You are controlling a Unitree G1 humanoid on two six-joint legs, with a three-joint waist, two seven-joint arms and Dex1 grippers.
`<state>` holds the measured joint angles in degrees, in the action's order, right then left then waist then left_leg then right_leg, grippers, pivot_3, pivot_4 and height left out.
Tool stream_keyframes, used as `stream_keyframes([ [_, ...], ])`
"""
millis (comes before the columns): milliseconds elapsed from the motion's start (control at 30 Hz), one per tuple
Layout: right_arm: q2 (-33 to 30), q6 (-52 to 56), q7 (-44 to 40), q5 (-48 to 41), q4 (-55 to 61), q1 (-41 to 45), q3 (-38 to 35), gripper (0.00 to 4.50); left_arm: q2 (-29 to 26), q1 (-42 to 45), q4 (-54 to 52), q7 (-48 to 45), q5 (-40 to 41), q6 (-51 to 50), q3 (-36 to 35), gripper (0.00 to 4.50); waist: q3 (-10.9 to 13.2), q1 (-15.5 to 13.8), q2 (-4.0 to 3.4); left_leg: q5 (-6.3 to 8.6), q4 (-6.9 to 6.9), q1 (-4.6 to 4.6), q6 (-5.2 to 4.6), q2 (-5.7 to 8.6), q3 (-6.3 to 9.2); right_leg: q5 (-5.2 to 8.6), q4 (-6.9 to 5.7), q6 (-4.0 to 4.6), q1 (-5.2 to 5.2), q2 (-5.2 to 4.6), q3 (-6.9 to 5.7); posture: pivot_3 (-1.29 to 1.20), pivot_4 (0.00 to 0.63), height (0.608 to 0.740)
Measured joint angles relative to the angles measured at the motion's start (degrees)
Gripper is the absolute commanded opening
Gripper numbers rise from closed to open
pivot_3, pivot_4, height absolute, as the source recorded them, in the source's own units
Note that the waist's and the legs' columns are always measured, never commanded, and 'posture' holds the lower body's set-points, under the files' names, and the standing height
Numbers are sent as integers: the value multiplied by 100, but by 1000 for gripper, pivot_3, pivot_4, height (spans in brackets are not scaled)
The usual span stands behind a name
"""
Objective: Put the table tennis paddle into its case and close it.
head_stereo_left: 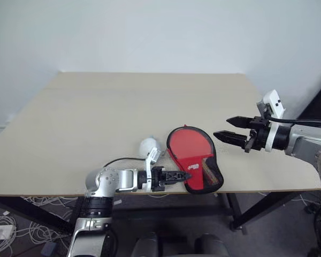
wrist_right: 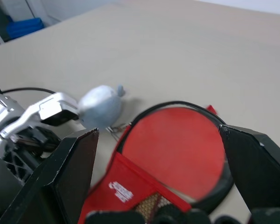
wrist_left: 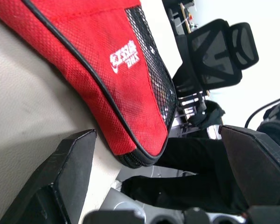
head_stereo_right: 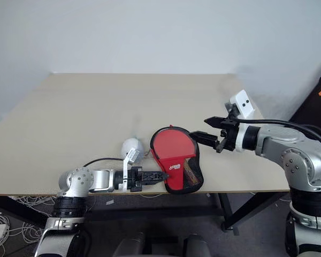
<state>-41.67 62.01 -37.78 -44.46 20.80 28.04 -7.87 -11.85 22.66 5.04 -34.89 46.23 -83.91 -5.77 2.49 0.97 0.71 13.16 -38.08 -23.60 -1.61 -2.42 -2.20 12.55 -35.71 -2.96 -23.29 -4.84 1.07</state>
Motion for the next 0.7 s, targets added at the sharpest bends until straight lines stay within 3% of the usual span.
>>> stream_keyframes([
  [333,278,52,342,-63,129,-58,-14,4500,769,355,6,958,-127,-780,-623,4478,-3,-25,0,0,-3,-1,-1,3,3,0,0,-1,2,-1,-1,0,0,740],
  [700,415,69,518,-116,206,-81,-14,4500,1057,386,6,1282,-207,-803,-752,4478,-3,-36,0,1,-3,-1,-1,4,3,0,1,0,3,-2,-1,0,0,740],
])
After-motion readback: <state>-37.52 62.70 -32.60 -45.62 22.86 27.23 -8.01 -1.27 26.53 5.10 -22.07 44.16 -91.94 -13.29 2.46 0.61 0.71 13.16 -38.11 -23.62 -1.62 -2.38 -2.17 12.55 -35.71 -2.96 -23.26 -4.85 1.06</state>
